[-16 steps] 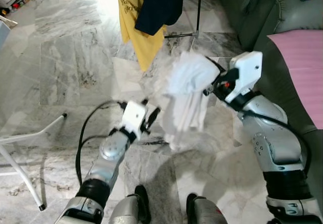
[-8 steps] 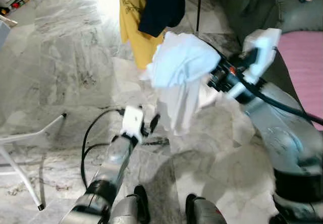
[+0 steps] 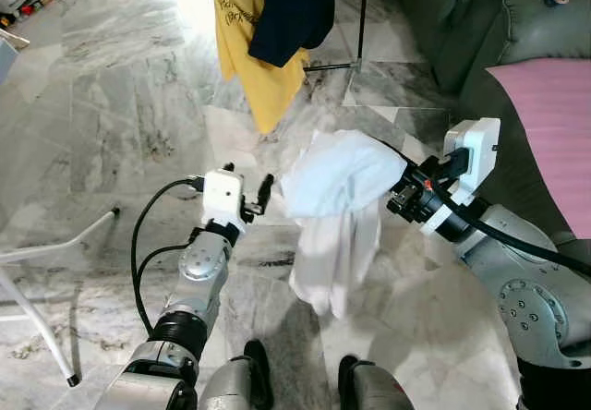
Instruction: Hang hanger
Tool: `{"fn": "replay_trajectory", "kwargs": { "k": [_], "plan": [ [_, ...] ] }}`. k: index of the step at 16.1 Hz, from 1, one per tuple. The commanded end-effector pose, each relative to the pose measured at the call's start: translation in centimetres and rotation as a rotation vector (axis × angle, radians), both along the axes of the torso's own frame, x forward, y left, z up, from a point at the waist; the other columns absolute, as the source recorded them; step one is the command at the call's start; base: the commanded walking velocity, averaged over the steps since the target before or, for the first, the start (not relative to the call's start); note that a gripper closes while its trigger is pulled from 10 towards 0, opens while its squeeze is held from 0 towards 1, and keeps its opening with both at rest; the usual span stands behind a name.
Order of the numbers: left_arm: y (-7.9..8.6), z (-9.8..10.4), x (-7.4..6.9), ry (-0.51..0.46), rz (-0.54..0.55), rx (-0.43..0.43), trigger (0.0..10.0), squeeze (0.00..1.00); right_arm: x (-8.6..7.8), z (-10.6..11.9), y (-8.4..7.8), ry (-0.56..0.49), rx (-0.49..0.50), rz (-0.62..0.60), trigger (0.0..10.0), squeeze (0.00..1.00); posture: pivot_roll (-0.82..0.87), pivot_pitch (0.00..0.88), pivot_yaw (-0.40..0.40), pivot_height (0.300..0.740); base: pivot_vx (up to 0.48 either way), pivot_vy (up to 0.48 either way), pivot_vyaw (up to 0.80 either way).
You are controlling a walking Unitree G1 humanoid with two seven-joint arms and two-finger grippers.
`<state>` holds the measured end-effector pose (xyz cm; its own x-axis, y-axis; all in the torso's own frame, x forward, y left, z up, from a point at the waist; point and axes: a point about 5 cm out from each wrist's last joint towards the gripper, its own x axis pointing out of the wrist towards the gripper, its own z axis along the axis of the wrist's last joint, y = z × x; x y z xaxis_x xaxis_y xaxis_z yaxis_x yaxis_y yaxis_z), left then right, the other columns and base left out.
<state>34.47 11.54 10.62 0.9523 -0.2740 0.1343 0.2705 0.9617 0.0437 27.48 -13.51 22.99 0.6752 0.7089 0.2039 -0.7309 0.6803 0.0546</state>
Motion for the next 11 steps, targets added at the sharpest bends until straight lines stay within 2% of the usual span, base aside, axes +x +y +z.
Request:
{"fn": "replay_trajectory", "kwargs": {
  "k": [1, 2, 4, 5, 6, 11],
  "plan": [
    [-0.4, -0.1, -0.2, 0.012, -0.053, -0.050, 4.4, 0.00, -0.6, 0.9, 0.3, -0.035, 0.015, 0.032, 0.0, 0.00, -0.26, 0.239, 0.056, 0.740, 0.000, 0.000, 0.00],
    [-1.1, -0.1, -0.3, 0.027, -0.104, -0.101, 0.0, 0.00, -0.6, 1.0, 0.3, -0.035, 0.020, 0.038, 0.0, 0.00, -0.26, 0.239, 0.056, 0.740, 0.000, 0.000, 0.00],
    [-3.0, -0.4, -0.8, 0.086, -0.235, -0.250, 0.0, 0.00, -0.5, 1.2, 0.2, -0.040, 0.032, 0.045, 0.0, 0.00, -0.25, 0.234, 0.050, 0.740, 0.000, 0.000, 0.00],
    [-3.2, -0.5, -1.0, 0.098, -0.263, -0.266, 1.3, 0.00, -0.3, 1.2, 0.1, -0.039, 0.032, 0.039, 0.0, 0.00, -0.25, 0.235, 0.049, 0.740, 0.000, 0.000, 0.00],
    [-3.2, -0.8, -1.2, 0.116, -0.283, -0.271, 10.0, 0.00, -0.2, 1.2, -0.1, -0.036, 0.029, 0.031, 0.0, 0.00, -0.25, 0.236, 0.048, 0.740, 0.000, 0.000, 0.00],
    [-3.2, -0.8, -1.2, 0.116, -0.283, -0.271, 10.0, 0.00, -0.2, 1.2, -0.1, -0.036, 0.029, 0.031, 0.0, 0.00, -0.25, 0.236, 0.048, 0.740, 0.000, 0.000, 0.00]
  ]
}}
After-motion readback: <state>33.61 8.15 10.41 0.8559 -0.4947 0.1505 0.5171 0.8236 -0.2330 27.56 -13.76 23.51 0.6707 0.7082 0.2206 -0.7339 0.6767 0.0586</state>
